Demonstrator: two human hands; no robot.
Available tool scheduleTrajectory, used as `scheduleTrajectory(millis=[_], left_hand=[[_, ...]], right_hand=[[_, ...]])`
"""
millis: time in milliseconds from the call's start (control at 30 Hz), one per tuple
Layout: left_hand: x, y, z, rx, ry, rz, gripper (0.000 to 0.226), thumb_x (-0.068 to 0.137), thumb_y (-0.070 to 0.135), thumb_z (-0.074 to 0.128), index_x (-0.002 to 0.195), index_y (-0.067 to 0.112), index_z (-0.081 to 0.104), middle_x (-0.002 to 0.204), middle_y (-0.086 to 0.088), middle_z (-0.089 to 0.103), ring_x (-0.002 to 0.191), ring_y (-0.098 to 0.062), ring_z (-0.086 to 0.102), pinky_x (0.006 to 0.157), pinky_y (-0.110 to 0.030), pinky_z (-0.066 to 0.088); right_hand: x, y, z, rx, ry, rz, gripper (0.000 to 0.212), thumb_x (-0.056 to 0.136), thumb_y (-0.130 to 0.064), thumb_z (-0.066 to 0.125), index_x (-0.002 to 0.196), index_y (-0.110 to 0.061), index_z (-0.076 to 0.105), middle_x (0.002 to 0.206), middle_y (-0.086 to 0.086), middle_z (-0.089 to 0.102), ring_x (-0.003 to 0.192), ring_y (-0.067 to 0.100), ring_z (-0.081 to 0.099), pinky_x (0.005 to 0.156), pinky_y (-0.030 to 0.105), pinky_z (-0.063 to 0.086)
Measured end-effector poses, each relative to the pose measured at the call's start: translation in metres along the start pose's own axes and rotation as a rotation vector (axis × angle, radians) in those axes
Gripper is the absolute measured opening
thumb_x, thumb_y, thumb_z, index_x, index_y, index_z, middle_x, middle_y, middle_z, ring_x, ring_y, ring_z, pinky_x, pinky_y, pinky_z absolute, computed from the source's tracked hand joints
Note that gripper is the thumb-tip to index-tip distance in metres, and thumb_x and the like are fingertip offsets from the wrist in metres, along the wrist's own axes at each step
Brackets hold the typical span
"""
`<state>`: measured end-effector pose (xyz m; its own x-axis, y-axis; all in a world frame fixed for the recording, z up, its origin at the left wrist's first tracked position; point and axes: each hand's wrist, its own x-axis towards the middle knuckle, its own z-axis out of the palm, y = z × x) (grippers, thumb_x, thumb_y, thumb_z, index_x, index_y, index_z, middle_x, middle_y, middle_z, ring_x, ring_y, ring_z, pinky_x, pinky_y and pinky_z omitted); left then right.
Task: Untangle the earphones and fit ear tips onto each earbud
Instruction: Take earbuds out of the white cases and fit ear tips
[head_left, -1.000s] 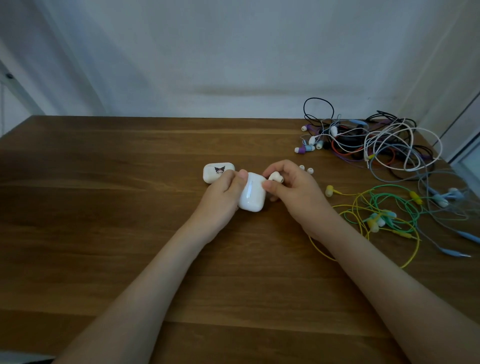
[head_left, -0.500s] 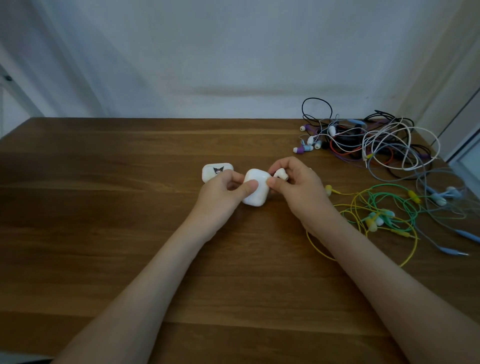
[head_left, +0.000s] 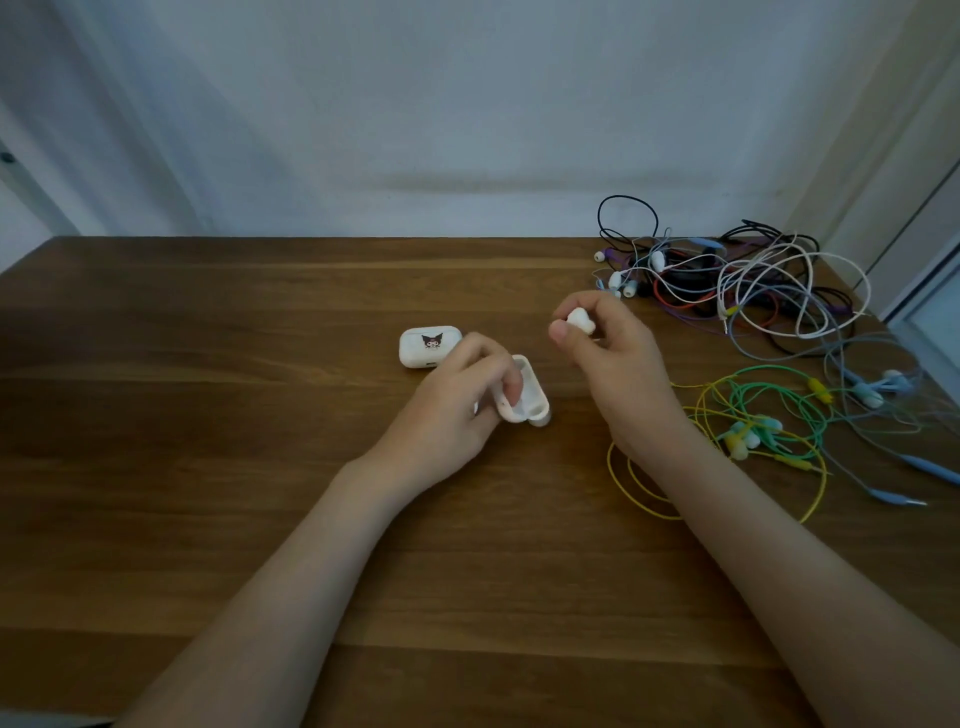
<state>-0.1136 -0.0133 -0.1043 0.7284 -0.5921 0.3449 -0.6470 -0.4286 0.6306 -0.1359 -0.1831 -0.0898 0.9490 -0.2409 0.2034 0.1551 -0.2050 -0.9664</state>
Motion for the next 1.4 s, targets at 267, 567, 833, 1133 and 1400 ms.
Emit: scheduleTrajectory(millis=[267,567,833,1133,1400], left_hand=[[-0.0025,0.0038,-0.0059,-0.206,-0.027,-0.109,0.017,0.070,0.009,0.054,0.079,0.023,0.051,0.092,0.005,0.050,0.072,-0.001,0.047,0.066,-0.012,0.038],[-0.0018,0.0059,-0.0032,-0.296,-0.001,-0.160,0.005,0.081,0.019,0.057,0.084,0.023,0.055,0.093,0.002,0.056,0.072,-0.002,0.048,0.068,-0.017,0.041],[-0.0004,0.0098,-0.0044,-0.238,0.049,-0.356,0.033,0.086,0.008,0.061,0.112,0.025,0.050,0.073,0.004,0.048,0.060,-0.001,0.046,0.055,-0.012,0.037],[0.0013,0.0066,-0.0063,0.137,-0.002,-0.435,0.015,0.094,0.034,0.054,0.088,0.027,0.067,0.077,0.010,0.062,0.072,-0.002,0.055,0.059,-0.016,0.039],[0.0016,0.0073,-0.0056,0.127,0.180,-0.387,0.016,0.095,0.029,0.056,0.096,0.020,0.069,0.080,0.011,0.061,0.074,-0.006,0.055,0.064,-0.019,0.041]], right_hand=[[-0.0008,0.0025,0.0009,-0.093,-0.200,0.059,0.021,0.087,-0.013,0.065,0.103,-0.025,0.059,0.095,-0.005,0.060,0.081,0.002,0.055,0.072,0.019,0.048],[-0.0019,0.0024,0.0014,-0.142,-0.252,-0.027,0.021,0.088,-0.010,0.063,0.096,-0.030,0.063,0.102,-0.006,0.056,0.091,0.002,0.053,0.078,0.012,0.046],[-0.0003,0.0056,0.0019,-0.273,-0.311,-0.023,0.024,0.092,-0.009,0.056,0.101,-0.031,0.059,0.101,-0.010,0.062,0.095,0.002,0.058,0.083,0.018,0.048],[-0.0022,0.0073,-0.0008,-0.274,-0.299,-0.073,0.031,0.093,-0.006,0.053,0.099,-0.036,0.059,0.099,-0.018,0.061,0.093,-0.008,0.056,0.078,0.007,0.044],[-0.0021,0.0062,0.0002,-0.259,-0.305,-0.120,0.036,0.092,-0.003,0.054,0.100,-0.038,0.057,0.100,-0.016,0.060,0.096,-0.006,0.055,0.082,0.009,0.046]])
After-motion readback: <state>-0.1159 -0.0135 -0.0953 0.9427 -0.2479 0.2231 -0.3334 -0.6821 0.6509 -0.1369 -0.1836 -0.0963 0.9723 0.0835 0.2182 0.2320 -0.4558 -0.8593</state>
